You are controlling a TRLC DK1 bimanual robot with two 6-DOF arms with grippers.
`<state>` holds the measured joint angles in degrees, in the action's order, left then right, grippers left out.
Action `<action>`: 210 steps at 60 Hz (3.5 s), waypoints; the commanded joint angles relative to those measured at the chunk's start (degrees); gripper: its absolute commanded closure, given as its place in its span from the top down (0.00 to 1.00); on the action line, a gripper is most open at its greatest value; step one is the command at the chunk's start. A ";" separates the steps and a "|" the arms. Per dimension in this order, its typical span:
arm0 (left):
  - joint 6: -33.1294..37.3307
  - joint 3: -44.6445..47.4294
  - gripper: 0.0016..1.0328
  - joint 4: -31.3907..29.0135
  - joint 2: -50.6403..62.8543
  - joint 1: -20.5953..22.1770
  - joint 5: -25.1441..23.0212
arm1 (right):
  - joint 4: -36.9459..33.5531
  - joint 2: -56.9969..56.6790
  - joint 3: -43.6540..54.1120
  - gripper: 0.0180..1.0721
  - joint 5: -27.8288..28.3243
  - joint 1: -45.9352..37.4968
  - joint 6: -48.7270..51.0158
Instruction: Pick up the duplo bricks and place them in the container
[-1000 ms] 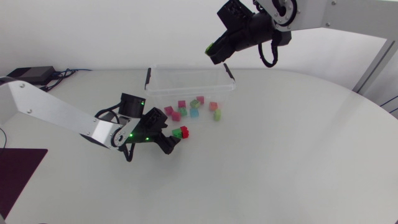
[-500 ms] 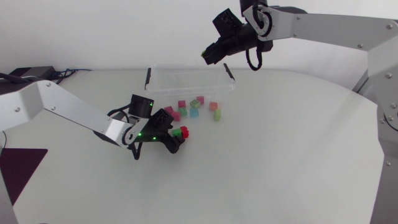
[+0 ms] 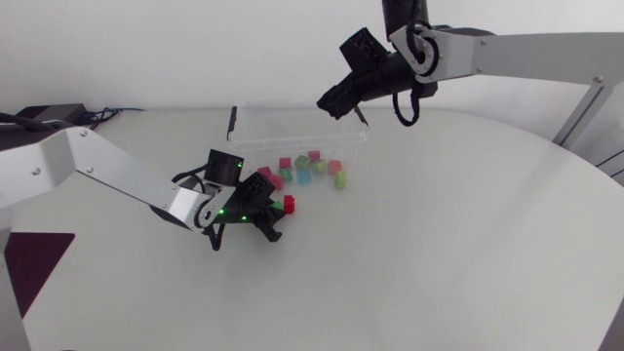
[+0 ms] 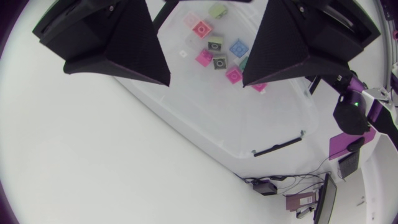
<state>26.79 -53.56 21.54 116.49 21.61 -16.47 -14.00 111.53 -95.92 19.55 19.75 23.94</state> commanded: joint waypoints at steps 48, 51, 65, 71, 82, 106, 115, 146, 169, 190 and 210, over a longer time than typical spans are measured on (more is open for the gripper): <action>-7.89 0.12 0.19 -1.94 -25.78 -6.66 -2.25 | 11.19 -14.85 36.94 0.84 2.86 7.23 9.37; -8.33 -1.90 0.20 -1.24 -24.47 -7.02 -2.25 | 11.19 -12.91 36.33 0.82 2.60 7.41 9.81; -14.31 -10.07 0.20 2.54 -17.79 -8.07 1.35 | 10.66 -6.85 33.60 0.82 1.54 8.11 12.27; -15.45 -12.97 0.20 3.42 -14.89 -7.98 2.67 | 10.22 -5.70 32.81 0.82 1.28 8.99 13.32; -15.45 -18.60 0.20 4.39 -9.00 -7.37 5.75 | 8.20 -1.57 28.86 0.82 0.66 9.52 15.61; -16.24 -25.45 0.95 3.77 -3.11 -6.14 9.44 | 1.78 4.93 20.68 0.82 -1.53 10.57 21.50; -15.89 -21.41 0.95 4.39 -7.06 -5.70 9.44 | 1.26 5.37 20.33 0.82 -1.80 10.93 22.11; 0.37 6.63 0.95 -3.96 -25.70 -6.22 -7.61 | 8.29 -9.92 37.21 0.82 -0.48 7.23 21.85; 10.57 6.54 0.93 -10.55 -21.56 -5.96 -13.06 | 9.60 -15.90 43.18 0.82 -0.13 6.71 20.35; 10.13 -0.84 0.93 -11.08 -18.84 -6.05 -11.83 | 9.52 -15.81 41.51 0.82 -0.30 6.80 20.00; 7.23 -8.49 0.93 -6.69 -13.30 -4.29 -7.26 | 11.63 -14.67 39.32 0.82 -0.83 3.98 18.95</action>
<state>36.27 -61.04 13.32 101.60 16.62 -24.38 -3.64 96.31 -55.31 19.20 24.51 44.01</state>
